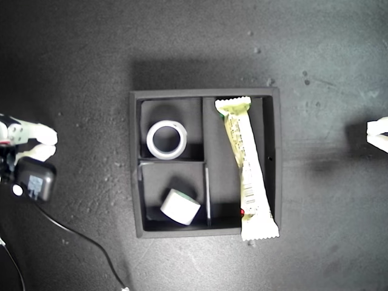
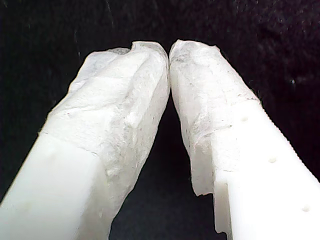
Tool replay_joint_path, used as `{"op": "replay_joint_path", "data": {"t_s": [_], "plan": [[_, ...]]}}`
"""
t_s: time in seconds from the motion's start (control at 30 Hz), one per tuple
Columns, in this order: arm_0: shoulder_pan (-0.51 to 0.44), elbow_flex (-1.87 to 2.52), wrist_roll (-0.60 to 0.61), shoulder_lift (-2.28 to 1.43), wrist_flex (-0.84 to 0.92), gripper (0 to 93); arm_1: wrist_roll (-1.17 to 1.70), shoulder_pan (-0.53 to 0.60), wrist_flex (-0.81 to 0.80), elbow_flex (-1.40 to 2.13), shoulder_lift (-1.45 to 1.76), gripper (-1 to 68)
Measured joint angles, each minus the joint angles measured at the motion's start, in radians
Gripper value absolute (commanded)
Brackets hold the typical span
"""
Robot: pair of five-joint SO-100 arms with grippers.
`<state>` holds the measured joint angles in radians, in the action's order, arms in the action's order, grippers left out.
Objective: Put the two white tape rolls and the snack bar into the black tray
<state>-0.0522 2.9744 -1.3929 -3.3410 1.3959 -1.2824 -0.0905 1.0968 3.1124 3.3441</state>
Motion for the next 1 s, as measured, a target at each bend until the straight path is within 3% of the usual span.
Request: {"op": "replay_joint_path", "data": {"t_s": [0.4,0.53,1.0], "plan": [[-0.002,0.092,0.003,0.000,-0.035,0.0,-0.143,-0.051,0.229,0.000,0.000,4.1],[-0.002,0.103,-0.003,0.000,-0.048,0.0,-0.173,-0.040,0.241,0.000,0.000,-0.2],[-0.005,0.103,-0.120,0.000,-0.037,0.2,-0.206,-0.084,0.242,0.000,0.000,0.1]]}}
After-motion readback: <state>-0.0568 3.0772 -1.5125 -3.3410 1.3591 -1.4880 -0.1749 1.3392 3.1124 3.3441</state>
